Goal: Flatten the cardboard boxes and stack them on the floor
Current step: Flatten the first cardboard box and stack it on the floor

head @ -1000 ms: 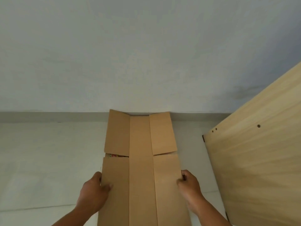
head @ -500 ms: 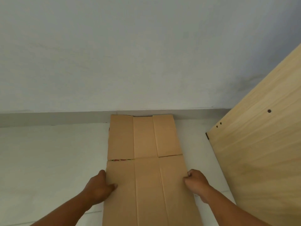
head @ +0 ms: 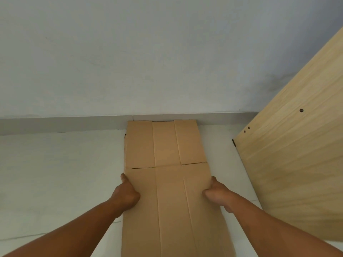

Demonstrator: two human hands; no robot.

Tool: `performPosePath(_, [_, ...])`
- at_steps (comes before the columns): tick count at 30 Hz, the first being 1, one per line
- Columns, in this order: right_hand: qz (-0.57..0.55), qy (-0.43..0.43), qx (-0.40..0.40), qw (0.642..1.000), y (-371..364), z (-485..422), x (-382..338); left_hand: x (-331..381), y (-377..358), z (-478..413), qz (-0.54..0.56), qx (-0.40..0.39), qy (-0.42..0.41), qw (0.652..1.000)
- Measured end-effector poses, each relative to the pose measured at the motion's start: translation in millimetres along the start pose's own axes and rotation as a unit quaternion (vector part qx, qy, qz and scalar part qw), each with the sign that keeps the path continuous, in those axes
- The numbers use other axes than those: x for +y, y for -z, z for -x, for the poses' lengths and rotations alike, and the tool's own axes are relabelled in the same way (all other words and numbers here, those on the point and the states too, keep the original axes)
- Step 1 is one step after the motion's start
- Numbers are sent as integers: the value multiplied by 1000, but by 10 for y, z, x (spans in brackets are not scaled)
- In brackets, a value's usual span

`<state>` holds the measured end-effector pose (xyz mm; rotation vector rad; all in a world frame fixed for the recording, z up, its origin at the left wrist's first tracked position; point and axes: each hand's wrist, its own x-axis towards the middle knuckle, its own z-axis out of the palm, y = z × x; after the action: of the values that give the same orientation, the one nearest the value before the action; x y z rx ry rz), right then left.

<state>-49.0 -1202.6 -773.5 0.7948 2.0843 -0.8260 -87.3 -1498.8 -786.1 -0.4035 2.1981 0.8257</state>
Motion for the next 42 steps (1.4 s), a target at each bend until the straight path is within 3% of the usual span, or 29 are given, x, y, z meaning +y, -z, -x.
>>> performPosePath(4, [92, 23, 32, 995, -35, -26, 27, -13, -16, -48, -15, 23, -21, 999])
performPosePath(8, [287, 139, 132, 939, -34, -4, -21, 65, -61, -7, -173, 91, -76, 978])
performPosePath(11, [364, 236, 84, 897, -138, 26, -190, 145, -109, 16, -297, 65, -144, 942])
performPosePath(14, [398, 236, 31, 886, -292, 12, -335, 132, -188, -62, -327, 6, -159, 932])
performPosePath(32, [407, 214, 16, 888, -406, -110, -301, 157, -225, -179, -373, -36, -117, 920])
performPosePath(36, [334, 216, 23, 917, -164, 468, -490, 587, 126, 290, -332, -21, -129, 934])
performPosePath(39, [267, 190, 2, 945, 225, 1239, -669, 970, 502, 997, -275, 12, -191, 942])
performPosePath(42, [239, 160, -32, 957, 711, 2229, -810, 1285, 950, 1906, -250, -2, -206, 946])
